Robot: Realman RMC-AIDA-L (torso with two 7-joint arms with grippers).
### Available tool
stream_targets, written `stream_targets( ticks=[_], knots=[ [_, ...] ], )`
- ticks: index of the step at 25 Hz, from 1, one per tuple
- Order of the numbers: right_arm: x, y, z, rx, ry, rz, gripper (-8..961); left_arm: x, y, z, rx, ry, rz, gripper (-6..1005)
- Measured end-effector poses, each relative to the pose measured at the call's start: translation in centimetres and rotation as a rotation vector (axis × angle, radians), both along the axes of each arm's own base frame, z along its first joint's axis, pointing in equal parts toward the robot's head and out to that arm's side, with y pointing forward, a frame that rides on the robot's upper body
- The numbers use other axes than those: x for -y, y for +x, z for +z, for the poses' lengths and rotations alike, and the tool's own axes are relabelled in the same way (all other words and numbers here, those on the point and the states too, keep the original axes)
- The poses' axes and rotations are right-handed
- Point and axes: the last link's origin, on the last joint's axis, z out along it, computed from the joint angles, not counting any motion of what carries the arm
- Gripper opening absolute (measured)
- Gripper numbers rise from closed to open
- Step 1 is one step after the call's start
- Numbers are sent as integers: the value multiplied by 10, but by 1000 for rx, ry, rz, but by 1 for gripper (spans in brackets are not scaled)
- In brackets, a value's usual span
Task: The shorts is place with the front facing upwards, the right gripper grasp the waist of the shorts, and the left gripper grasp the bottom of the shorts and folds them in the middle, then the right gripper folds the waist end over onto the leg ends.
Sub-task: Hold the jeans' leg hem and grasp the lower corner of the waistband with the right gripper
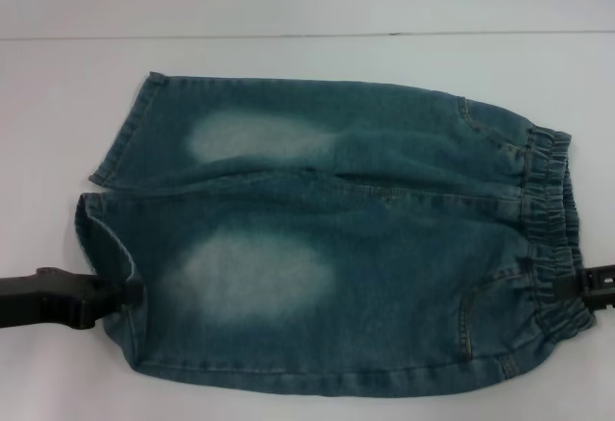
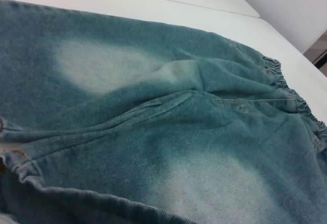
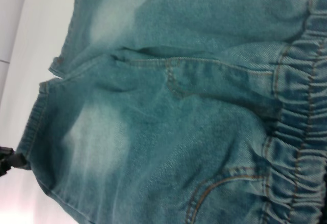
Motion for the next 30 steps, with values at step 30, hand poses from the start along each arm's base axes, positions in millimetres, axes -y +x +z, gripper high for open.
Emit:
stream_targets(
  ticks=[30],
  knots=[
    [2,-4,-12,25,-68,43,627,-1,1,0,-1,-3,-5,28]
  ],
)
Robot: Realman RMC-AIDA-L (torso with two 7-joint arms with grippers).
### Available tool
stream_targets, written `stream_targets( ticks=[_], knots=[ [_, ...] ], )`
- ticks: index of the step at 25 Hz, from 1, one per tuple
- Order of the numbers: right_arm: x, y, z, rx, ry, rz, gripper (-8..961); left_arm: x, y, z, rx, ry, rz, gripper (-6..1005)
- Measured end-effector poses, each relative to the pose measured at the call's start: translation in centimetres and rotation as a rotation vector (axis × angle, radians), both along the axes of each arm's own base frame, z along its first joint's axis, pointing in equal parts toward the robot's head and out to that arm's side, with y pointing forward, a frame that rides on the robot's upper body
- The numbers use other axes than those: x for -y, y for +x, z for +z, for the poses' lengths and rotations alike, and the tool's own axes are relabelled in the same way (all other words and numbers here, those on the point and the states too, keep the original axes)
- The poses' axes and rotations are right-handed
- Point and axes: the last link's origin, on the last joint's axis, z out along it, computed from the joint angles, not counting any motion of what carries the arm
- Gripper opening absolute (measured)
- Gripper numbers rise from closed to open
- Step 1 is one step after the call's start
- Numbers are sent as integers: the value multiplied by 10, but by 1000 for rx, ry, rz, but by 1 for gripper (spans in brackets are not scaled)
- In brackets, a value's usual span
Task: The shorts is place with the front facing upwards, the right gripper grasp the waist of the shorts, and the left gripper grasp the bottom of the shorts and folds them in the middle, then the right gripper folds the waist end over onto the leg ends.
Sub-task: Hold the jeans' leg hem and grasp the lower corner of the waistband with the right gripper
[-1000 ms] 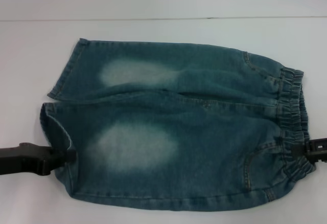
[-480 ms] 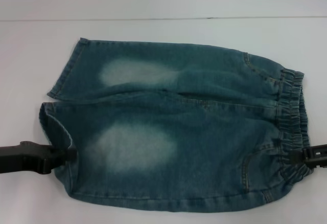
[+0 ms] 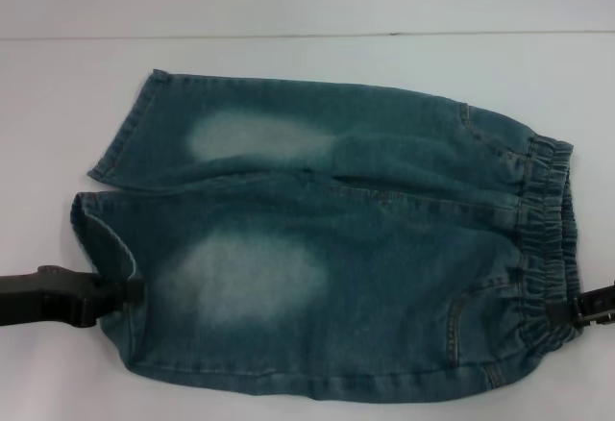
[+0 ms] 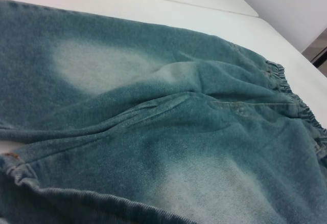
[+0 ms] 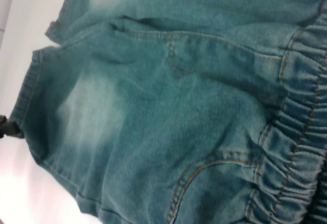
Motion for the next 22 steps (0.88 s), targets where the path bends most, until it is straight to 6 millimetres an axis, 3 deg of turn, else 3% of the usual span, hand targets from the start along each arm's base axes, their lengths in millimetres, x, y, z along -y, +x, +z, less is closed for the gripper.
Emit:
stream_targets(
  ticks=[2,13,19,22],
  knots=[
    [-1,-1,1,-4,8,-2,542,0,0,0,0,0,0,28],
    [-4,-1,14,-15,83,24,440,1,1,-1,6,-7,-4,28],
    [-5,-3,15,-22,81,43,303,1,2,-1,8,-9,-5,28],
    [-5,-6,22,-45,93,43,169,1,2,-1,8,-10,-6,28]
  ],
)
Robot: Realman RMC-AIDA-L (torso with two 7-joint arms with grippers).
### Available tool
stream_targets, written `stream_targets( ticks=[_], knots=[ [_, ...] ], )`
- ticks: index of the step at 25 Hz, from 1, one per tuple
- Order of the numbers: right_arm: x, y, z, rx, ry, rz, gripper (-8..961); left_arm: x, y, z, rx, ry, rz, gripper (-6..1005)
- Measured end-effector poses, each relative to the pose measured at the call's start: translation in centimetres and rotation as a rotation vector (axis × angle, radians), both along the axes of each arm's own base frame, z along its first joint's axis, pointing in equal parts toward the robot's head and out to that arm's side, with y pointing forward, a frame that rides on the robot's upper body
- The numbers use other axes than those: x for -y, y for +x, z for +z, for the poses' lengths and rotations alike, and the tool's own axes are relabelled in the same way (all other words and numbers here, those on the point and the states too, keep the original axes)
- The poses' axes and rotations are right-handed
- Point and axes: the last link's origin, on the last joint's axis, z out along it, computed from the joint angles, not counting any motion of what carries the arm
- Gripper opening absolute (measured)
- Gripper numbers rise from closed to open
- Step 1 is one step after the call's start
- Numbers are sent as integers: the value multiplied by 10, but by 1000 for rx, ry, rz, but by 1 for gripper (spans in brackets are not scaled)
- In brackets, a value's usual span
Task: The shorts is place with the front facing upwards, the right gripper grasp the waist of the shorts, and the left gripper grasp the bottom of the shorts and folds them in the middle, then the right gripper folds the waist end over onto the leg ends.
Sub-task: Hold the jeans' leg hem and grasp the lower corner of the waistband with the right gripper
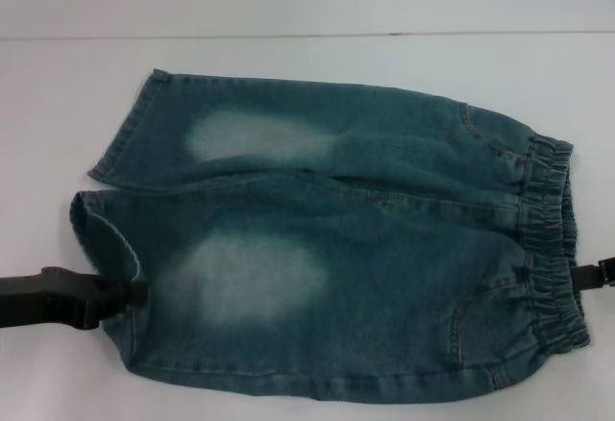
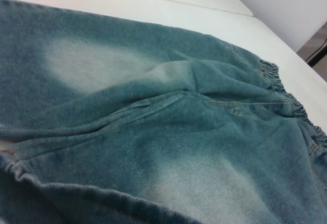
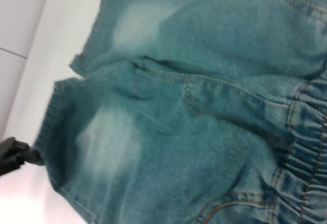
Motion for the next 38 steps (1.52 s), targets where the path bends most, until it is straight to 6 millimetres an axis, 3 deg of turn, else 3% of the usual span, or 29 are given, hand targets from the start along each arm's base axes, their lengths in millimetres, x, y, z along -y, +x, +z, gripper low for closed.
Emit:
stream_targets(
  ticks=[2,8,21,26,38],
  knots=[
    [0,-2,8,-5,3,-1,80,0,0,0,0,0,-1,28],
    [4,4,19,26,-8,-18,293,0,1,0,0,1,-3,27],
    [16,14,11,56,-72,-42,609,-2,6,0,20,2,-21,28],
    [15,15,6,51,-61,-44,774,-2,6,0,22,2,-21,27],
    [11,16,-4,53,-56,-55,773,-2,6,0,23,3,-21,27]
  ],
)
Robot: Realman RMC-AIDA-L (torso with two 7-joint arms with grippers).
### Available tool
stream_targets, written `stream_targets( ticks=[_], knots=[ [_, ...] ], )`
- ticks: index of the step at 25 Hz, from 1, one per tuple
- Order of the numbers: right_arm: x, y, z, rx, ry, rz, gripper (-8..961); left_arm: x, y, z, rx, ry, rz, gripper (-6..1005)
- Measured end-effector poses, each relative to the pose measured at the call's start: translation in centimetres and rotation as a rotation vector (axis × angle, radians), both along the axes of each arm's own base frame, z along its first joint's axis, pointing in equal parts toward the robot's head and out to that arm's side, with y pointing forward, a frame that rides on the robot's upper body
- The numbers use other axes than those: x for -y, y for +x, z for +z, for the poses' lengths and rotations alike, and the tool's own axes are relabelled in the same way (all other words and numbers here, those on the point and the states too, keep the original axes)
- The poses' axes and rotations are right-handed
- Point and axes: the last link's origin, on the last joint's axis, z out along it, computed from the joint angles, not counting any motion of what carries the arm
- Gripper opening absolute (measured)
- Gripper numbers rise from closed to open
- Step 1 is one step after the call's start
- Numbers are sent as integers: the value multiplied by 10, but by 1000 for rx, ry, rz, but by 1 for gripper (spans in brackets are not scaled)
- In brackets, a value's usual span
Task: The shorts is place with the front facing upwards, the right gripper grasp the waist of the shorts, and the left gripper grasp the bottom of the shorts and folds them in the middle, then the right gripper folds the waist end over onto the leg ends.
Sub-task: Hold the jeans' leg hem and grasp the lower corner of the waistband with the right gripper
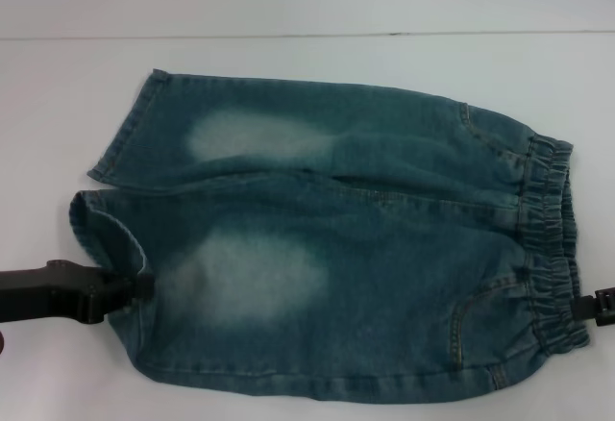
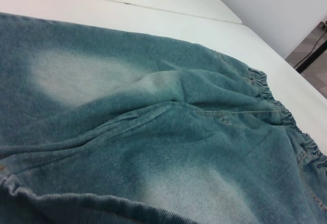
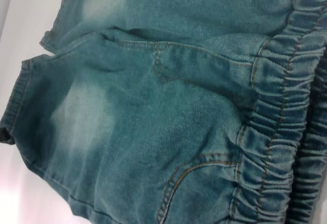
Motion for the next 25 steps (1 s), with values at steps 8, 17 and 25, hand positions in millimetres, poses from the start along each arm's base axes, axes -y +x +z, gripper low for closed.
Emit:
stream_targets(
  ticks=[8,17,25],
  knots=[
    [-1,1,-5,2,12,-10,774,0,0,0,1,0,0,28],
    [-2,1,-14,-9,13,-17,772,0,0,0,0,0,0,28],
    [-3,-2,-20,-23,11,-11,763,0,0,0,1,-1,0,27]
  ],
)
